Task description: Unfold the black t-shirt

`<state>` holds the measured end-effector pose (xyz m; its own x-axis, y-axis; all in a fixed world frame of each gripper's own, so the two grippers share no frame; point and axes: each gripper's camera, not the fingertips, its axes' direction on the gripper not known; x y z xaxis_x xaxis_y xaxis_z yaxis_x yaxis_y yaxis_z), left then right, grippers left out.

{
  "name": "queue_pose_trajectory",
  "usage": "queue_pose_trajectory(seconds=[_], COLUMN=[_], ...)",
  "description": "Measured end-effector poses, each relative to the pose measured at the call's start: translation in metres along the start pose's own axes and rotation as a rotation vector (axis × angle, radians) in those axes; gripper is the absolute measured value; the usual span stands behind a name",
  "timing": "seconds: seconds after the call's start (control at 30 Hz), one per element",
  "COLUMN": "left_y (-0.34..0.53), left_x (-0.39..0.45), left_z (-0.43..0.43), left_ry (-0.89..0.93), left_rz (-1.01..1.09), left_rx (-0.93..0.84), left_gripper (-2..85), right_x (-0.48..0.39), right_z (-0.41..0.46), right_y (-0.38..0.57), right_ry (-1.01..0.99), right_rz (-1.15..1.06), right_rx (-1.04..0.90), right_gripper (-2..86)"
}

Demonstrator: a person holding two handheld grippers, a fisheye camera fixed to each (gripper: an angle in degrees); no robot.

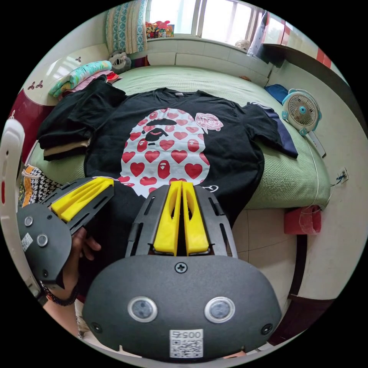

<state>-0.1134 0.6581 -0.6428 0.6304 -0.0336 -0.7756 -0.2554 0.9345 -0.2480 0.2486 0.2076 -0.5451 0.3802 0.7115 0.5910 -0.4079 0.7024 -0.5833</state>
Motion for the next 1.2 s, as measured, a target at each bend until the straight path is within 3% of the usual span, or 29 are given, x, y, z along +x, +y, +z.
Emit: queue_pose_trajectory(seconds=[0.77,1.2], left_y=[-0.007,-0.015], left_x=[-0.038,-0.108], left_z=[-0.006,-0.013], left_ry=[-0.032,0.065], left_rz=[-0.005,0.040], left_rx=[0.006,-0.031], left_gripper=[-0.2,-0.1], right_x=[-0.002,0.001], right_z=[0.008,0.012], right_y=[-0.039,-0.072], right_ry=[0.016,-0.044], right_rz=[-0.019,-0.011], right_rx=[-0.036,-0.060], right_gripper=[-1.2,-1.2])
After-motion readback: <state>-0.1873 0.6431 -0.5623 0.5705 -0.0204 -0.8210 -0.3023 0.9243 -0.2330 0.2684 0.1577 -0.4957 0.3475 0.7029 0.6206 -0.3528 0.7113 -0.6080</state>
